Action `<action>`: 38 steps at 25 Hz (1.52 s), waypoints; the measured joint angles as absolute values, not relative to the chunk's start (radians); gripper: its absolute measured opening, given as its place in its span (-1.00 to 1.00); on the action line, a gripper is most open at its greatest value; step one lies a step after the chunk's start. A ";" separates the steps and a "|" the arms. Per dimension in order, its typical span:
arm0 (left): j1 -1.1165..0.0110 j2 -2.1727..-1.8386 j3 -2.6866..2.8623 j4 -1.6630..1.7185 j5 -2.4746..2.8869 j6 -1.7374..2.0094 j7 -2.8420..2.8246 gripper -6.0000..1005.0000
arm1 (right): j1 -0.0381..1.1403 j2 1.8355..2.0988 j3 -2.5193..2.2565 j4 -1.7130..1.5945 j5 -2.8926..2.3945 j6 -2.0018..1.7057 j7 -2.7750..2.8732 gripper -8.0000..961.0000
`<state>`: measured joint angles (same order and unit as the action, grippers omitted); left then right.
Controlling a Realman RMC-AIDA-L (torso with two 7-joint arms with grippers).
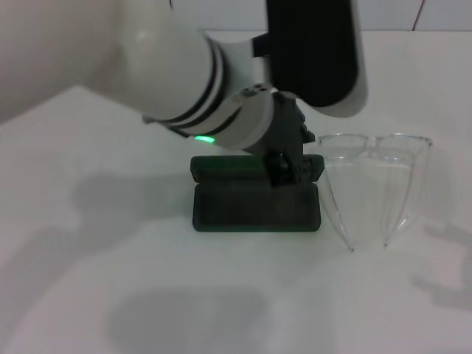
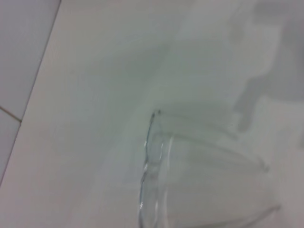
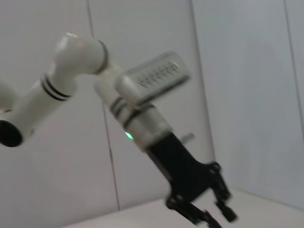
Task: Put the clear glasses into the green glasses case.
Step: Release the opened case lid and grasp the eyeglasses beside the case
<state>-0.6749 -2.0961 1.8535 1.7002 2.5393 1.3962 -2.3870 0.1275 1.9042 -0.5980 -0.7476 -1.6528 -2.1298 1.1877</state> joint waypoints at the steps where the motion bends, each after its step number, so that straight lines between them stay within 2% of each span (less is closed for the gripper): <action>1: -0.656 -2.096 1.839 1.712 2.511 1.396 -2.383 -0.63 | 0.129 1.904 -0.589 -0.762 -1.663 -2.122 1.207 0.61; 4: -0.587 -2.094 1.747 1.735 2.375 1.398 -2.364 -0.65 | 0.130 1.916 -0.562 -0.832 -1.684 -2.087 1.250 0.60; 11: -0.348 -2.090 1.382 1.655 1.882 1.542 -2.004 -0.69 | 0.129 1.973 -0.543 -1.086 -1.777 -1.959 1.406 0.60; 14: -0.299 -2.089 1.255 1.527 1.742 1.622 -1.816 -0.81 | 0.151 1.982 -0.548 -1.166 -1.818 -1.959 1.480 0.59; 17: -0.278 -2.084 1.098 1.322 1.598 1.759 -1.613 -0.92 | 0.191 1.982 -0.555 -1.230 -1.847 -1.999 1.548 0.59; 20: -0.282 -2.076 0.982 1.164 1.549 1.847 -1.522 -0.91 | 0.219 1.980 -0.549 -1.291 -1.848 -2.034 1.589 0.59; 23: -0.286 -2.050 0.934 1.046 1.557 1.879 -1.462 -0.91 | 0.245 1.986 -0.560 -1.418 -1.848 -2.025 1.677 0.59; 26: -0.287 -2.024 0.932 0.967 1.577 1.894 -1.384 -0.91 | 0.280 1.986 -0.603 -1.553 -1.880 -2.016 1.769 0.42; 28: -0.280 -2.019 0.925 0.947 1.606 1.895 -1.347 -0.91 | 0.311 1.985 -0.623 -1.634 -1.921 -2.011 1.827 0.32; 30: -0.276 -2.018 0.921 0.941 1.621 1.895 -1.337 -0.91 | 0.340 1.983 -0.637 -1.695 -1.965 -2.008 1.870 0.30; 38: -0.251 -2.011 0.894 0.895 1.640 1.897 -1.290 -0.92 | 0.517 1.937 -0.690 -1.786 -2.187 -2.023 2.032 0.22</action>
<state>-0.2512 -2.0111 0.8944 0.8950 1.6400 1.8967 -1.2903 0.5168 1.9369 -0.6896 -1.7864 -2.1866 -2.0232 2.0324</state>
